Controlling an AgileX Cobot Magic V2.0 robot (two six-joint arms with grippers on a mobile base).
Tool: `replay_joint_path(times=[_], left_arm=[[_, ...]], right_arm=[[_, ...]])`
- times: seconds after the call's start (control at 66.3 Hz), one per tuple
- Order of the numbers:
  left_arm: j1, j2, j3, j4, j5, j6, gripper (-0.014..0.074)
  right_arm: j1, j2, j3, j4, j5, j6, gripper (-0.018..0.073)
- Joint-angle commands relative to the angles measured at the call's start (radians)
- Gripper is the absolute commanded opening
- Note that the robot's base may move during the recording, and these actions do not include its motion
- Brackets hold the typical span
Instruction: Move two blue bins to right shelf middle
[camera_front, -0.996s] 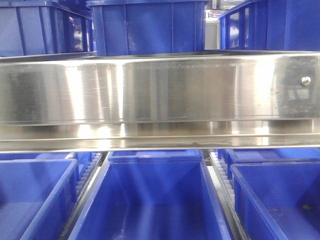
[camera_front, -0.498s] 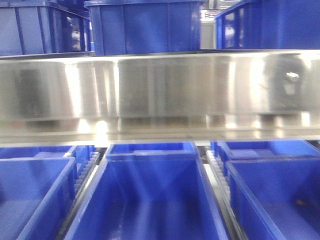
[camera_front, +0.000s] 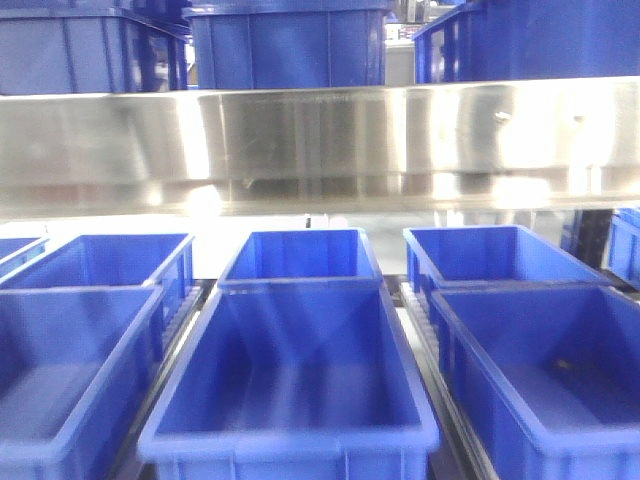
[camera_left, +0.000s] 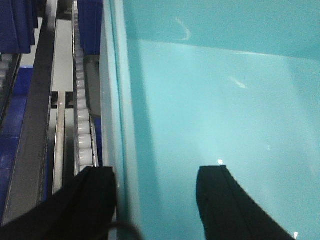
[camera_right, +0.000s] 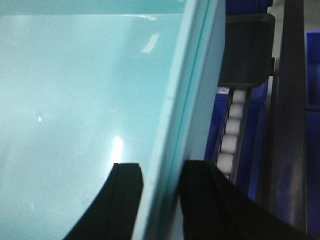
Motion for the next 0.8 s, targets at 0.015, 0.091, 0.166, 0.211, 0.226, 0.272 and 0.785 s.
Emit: replay_joint_path(times=[0.015,0.091,0.166,0.211,0.226,0.272,0.785], left_arm=[[-0.004,-0.019,-0.017,-0.044,-0.114,0.034,-0.0111],[-0.004,-0.019,-0.017,-0.044,-0.117,0.034,-0.0111],[-0.004,-0.019,-0.017,-0.044,-0.118,0.034,-0.0111],[-0.004,-0.019,-0.017,-0.044,-0.118,0.034,-0.0111],[-0.004,-0.019,-0.017,-0.044,-0.118,0.034,-0.0111],[-0.004,-0.019,-0.017,-0.044,-0.118,0.034,-0.0111],[-0.004,-0.019,-0.017,-0.044,-0.118,0.034,-0.0111]], right_arm=[[0.0,-0.017,-0.016,0.027,-0.075,-0.017,-0.0153],[0.0,-0.017,-0.016,0.027,-0.075,-0.017,-0.0153],[0.0,-0.017,-0.016,0.027,-0.075,-0.017,-0.0153],[0.0,-0.017,-0.016,0.027,-0.075,-0.017,-0.0153],[0.0,-0.017,-0.016,0.027,-0.075,-0.017,-0.0153],[0.0,-0.017,-0.016,0.027,-0.075,-0.017,-0.0153],[0.0,-0.017,-0.016,0.027,-0.075,-0.017,-0.0153]])
